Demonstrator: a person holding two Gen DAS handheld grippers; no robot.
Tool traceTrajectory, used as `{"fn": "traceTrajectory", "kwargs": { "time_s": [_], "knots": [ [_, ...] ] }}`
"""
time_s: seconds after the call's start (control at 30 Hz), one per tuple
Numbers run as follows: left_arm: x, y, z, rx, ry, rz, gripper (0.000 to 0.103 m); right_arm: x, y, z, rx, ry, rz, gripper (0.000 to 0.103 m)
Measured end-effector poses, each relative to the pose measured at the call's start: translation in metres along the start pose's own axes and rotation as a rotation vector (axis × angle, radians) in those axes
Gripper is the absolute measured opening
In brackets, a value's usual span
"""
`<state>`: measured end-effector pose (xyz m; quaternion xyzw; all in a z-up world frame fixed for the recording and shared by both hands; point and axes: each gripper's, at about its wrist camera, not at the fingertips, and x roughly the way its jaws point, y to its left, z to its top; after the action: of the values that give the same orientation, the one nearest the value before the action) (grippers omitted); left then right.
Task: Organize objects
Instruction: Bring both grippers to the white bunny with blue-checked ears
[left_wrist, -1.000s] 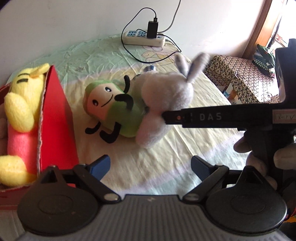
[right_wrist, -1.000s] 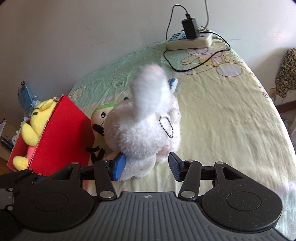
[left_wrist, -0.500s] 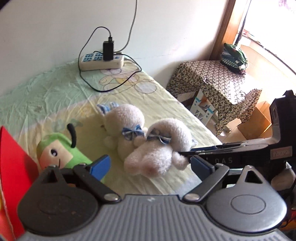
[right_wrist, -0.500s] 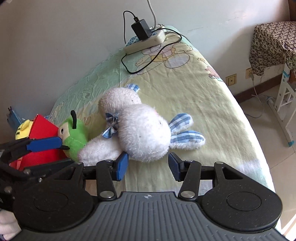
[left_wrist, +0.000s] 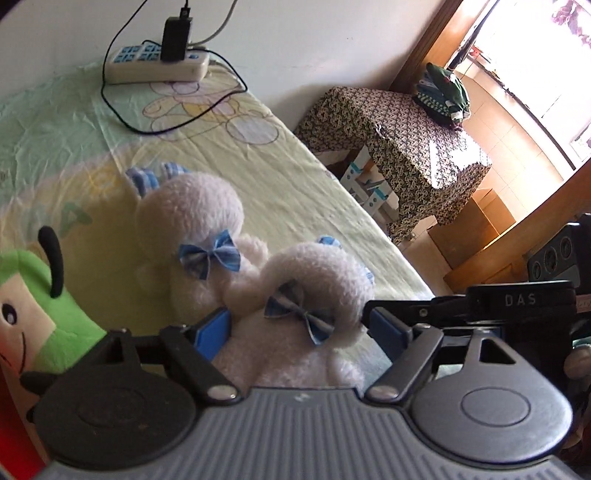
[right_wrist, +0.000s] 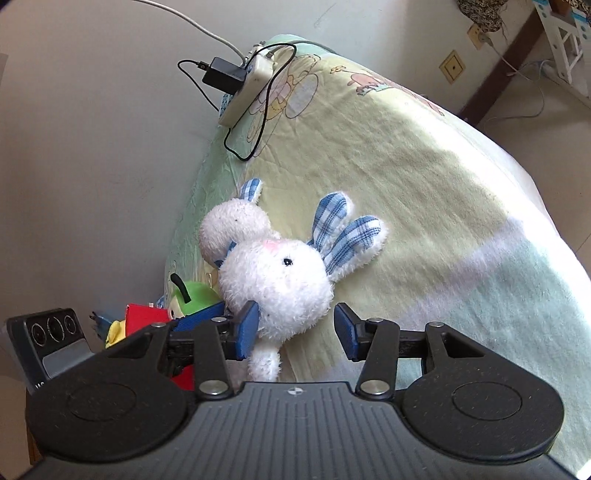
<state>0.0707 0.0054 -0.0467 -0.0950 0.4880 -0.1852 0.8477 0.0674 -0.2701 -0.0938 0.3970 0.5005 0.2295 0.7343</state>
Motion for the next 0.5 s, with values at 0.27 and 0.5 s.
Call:
{"fn": "traceTrajectory", "kwargs": {
  "time_s": [0.27, 0.5],
  "knots": [
    [0.004, 0.0, -0.01, -0.03, 0.018, -0.076, 0.078, 0.009, -0.002, 0.016, 0.059, 0.001, 0.078, 0.052],
    [0.019, -0.031, -0.018, 0.037, 0.051, -0.079, 0.076, 0.012, 0.001, 0.024, 0.016, 0.001, 0.073, 0.062]
  ]
}}
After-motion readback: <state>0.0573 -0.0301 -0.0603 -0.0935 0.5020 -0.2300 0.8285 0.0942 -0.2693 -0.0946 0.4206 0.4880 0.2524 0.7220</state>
